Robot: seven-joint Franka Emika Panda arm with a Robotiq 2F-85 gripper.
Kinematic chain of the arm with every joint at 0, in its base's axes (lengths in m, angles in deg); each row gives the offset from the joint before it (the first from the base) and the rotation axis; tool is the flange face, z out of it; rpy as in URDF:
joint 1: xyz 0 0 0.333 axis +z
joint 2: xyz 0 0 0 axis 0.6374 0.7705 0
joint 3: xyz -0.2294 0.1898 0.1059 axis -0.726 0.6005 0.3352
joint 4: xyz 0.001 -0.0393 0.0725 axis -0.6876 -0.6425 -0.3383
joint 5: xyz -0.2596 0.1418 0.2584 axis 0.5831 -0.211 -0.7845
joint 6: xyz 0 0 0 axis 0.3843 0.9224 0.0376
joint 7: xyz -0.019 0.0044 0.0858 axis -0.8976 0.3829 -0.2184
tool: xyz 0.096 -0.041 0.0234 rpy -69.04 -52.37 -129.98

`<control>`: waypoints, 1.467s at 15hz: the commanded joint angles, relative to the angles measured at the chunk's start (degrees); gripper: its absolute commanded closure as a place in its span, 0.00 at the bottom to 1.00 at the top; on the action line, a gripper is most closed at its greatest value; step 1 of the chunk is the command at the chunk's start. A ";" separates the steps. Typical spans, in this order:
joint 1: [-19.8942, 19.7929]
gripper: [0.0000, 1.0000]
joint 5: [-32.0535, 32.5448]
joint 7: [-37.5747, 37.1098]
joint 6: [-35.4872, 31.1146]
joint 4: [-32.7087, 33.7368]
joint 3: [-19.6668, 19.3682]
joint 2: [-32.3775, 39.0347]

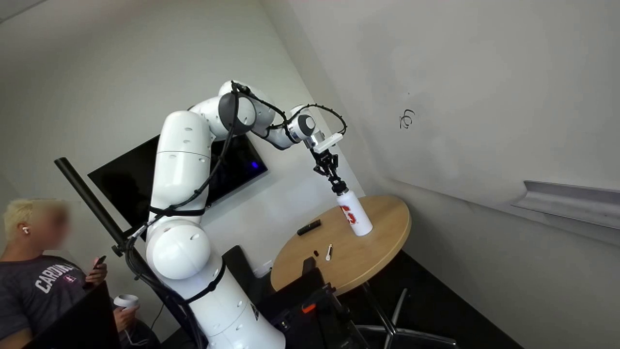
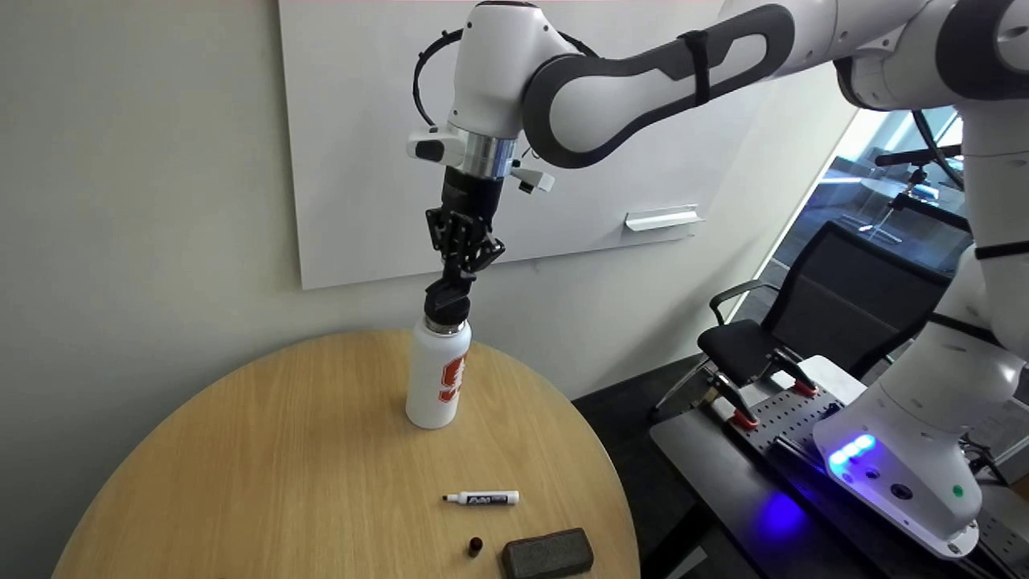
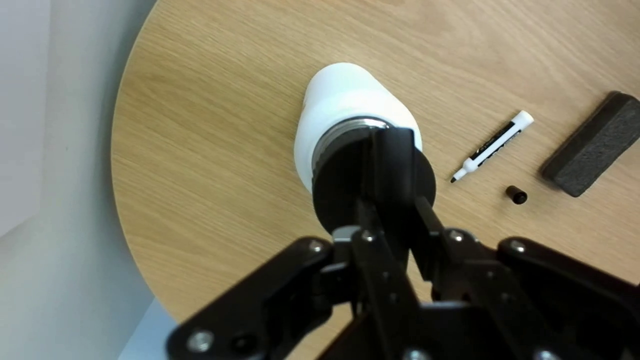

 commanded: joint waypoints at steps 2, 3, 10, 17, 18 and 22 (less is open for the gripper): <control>0.16 0.95 -1.07 1.80 2.27 1.99 0.18 0.77; 0.17 0.95 -1.05 1.80 2.24 1.95 0.17 0.81; 0.41 0.49 -0.81 1.46 2.48 2.00 0.01 1.05; 0.19 0.00 -0.76 1.22 1.88 1.34 0.04 -0.22; 0.10 0.00 -0.79 0.95 1.78 0.81 0.14 -1.27; -0.88 0.00 -2.44 1.29 3.42 -1.54 1.61 -6.61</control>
